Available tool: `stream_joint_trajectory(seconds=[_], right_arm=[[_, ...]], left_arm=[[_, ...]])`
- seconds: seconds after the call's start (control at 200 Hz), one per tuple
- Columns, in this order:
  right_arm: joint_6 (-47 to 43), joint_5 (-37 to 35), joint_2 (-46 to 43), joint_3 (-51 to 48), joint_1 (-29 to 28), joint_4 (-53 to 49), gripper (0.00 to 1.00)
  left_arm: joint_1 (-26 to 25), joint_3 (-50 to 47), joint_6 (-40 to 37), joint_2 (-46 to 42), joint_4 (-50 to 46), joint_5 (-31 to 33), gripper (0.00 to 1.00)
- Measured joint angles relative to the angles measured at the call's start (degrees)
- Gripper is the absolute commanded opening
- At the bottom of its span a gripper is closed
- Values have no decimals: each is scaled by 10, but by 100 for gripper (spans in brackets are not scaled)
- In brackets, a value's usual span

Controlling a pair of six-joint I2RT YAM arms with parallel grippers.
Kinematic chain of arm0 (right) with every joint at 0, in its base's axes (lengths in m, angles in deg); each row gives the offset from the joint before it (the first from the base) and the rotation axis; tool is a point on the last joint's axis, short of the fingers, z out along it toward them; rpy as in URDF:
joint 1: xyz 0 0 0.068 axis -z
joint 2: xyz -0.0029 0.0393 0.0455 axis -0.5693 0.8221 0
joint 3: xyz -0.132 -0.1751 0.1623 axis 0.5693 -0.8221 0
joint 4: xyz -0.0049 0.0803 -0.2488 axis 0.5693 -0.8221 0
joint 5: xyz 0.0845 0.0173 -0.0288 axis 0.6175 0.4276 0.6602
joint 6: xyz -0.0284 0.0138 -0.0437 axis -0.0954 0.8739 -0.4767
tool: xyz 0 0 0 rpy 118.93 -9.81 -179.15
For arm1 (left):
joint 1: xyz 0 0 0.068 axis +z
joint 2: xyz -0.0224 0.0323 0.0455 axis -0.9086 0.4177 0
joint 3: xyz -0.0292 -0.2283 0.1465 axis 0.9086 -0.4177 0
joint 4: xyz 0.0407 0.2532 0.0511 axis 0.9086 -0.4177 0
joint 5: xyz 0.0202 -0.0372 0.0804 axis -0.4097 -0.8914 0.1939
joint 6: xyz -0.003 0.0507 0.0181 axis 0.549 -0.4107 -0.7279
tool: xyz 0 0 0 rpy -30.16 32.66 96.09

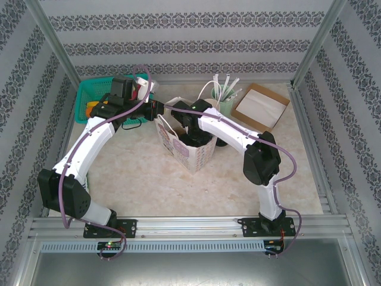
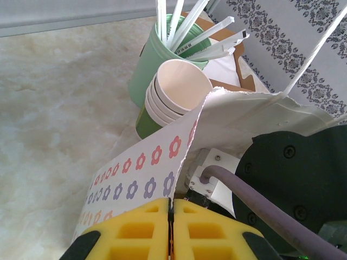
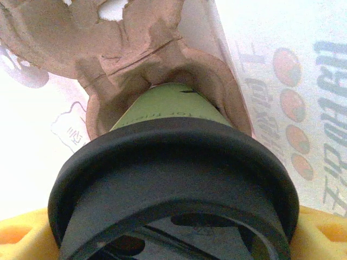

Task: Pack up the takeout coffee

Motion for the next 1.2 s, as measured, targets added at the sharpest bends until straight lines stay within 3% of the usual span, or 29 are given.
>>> stream_joint_trajectory(seconds=[1.199], right_arm=[[0,-8,-12,-52,0,57,57]], left_arm=[[0,0,0,0,0,0,9]])
